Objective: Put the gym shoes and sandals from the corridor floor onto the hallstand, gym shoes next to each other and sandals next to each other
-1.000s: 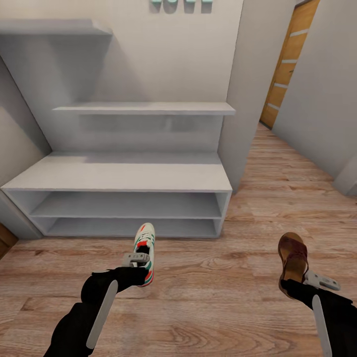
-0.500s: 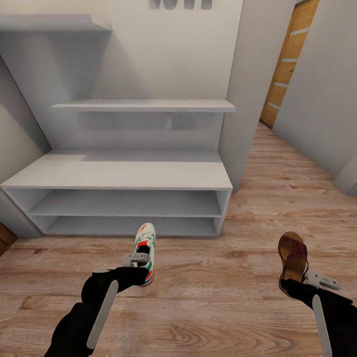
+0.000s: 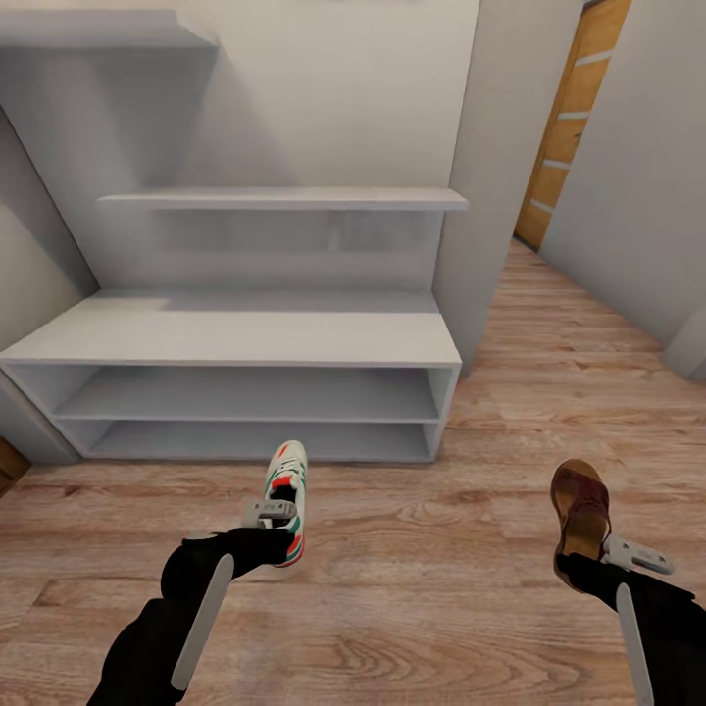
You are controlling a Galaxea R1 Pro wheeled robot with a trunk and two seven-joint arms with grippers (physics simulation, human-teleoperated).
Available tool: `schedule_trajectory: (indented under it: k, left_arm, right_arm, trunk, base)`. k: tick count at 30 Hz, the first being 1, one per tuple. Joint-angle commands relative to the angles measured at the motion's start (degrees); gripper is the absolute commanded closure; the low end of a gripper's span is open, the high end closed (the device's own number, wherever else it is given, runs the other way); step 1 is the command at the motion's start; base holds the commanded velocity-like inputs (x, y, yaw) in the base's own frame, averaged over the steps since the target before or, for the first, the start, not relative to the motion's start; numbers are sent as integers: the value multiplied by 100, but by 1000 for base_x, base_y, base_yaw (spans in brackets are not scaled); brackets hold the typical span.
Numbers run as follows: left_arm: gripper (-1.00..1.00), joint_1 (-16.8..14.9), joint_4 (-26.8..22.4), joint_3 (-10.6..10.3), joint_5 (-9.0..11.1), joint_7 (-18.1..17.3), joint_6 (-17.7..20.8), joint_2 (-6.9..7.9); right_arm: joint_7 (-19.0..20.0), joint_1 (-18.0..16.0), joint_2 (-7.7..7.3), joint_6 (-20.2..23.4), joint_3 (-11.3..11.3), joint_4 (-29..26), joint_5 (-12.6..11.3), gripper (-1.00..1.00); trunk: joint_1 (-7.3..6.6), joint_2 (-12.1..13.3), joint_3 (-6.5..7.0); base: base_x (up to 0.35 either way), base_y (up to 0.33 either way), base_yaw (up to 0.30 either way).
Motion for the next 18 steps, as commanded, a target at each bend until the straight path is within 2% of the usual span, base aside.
schedule_trajectory:
  k: [1, 18]
  left_arm:
    - [100, -3, -5, 2, 23, 7, 25, -2]
    - [100, -3, -5, 2, 23, 14, 20, -5]
  right_arm:
    - [-15, -4, 3, 30, 2, -6, 10, 100]
    - [-21, -4, 24, 30, 2, -8, 14, 100]
  trunk:
    - [22, -44, -23]
    - [395, -726, -328]
  base:
    - [0, 0, 0]
    - [0, 0, 0]
